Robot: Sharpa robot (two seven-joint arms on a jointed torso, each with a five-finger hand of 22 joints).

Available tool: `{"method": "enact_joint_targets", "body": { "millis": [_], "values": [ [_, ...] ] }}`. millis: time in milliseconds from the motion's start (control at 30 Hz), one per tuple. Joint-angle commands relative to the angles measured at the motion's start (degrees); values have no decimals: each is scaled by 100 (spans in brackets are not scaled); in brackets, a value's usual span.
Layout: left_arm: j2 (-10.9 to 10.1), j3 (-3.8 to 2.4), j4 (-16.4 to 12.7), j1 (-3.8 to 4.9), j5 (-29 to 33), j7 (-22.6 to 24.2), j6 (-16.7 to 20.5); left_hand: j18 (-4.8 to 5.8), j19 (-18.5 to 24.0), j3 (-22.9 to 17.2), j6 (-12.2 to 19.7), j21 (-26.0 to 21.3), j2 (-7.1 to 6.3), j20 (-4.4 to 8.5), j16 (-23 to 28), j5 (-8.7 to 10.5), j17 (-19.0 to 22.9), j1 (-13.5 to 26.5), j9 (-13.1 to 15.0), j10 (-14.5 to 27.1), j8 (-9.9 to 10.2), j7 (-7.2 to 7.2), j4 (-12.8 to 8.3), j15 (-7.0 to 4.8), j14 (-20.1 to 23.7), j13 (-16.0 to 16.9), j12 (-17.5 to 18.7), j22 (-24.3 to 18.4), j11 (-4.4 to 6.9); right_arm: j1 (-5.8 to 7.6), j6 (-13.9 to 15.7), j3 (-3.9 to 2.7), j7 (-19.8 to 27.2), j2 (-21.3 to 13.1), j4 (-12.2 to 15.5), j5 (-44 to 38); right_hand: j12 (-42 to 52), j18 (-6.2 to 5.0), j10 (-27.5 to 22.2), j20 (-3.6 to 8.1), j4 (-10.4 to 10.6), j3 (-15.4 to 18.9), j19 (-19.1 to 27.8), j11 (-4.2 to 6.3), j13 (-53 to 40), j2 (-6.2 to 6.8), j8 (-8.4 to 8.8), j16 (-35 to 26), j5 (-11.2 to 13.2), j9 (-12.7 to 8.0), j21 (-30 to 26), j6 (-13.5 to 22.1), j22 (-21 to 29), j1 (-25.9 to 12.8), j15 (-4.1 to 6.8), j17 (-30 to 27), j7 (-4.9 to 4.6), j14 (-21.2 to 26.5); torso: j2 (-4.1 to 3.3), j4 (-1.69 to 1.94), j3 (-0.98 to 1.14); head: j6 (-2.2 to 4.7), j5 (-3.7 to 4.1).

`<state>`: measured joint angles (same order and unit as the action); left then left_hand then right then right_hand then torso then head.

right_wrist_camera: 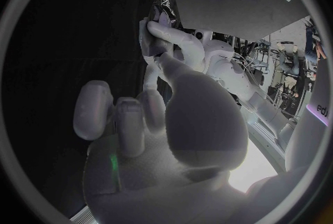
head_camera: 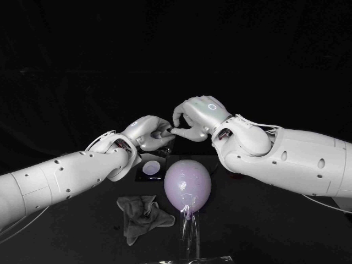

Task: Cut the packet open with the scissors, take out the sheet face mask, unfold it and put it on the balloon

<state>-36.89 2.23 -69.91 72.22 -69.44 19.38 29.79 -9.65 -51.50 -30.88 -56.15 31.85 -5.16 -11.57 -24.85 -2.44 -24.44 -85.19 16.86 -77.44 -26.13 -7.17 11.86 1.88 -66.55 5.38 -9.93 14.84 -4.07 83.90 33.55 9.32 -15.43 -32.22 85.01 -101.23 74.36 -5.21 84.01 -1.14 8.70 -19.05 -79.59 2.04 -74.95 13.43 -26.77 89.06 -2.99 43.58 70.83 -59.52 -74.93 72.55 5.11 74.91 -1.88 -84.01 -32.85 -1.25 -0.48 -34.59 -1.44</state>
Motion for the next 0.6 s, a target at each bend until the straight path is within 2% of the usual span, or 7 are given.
{"method": "enact_joint_targets", "body": {
  "millis": [33,600],
  "values": [
    [15,-13,-15,16,14,26,-13,-62,13,7,-37,22,25,44,-37,-40,-10,-49,507,-83,-26,3,-9,-32,23,9,-32,8,62,-5,-96,5,61,-10,1,-142,-51,69,139,1,3,39,27,14,-410,8,-30,-3,17,12,-49,69,-128,78,25,1300,-6,-554,0,0,-2,-7,4],
    [2,-13,-13,16,54,17,-26,-61,23,1,-32,36,34,46,-47,-40,-16,-53,518,-81,-30,1,-10,-32,29,11,-36,18,61,-12,-127,15,184,-97,68,-172,-397,39,8,-31,48,79,114,-32,-202,8,-2,-67,11,29,-207,198,-38,155,-15,1173,-59,-524,-1,0,-3,-25,17]
  ]
}}
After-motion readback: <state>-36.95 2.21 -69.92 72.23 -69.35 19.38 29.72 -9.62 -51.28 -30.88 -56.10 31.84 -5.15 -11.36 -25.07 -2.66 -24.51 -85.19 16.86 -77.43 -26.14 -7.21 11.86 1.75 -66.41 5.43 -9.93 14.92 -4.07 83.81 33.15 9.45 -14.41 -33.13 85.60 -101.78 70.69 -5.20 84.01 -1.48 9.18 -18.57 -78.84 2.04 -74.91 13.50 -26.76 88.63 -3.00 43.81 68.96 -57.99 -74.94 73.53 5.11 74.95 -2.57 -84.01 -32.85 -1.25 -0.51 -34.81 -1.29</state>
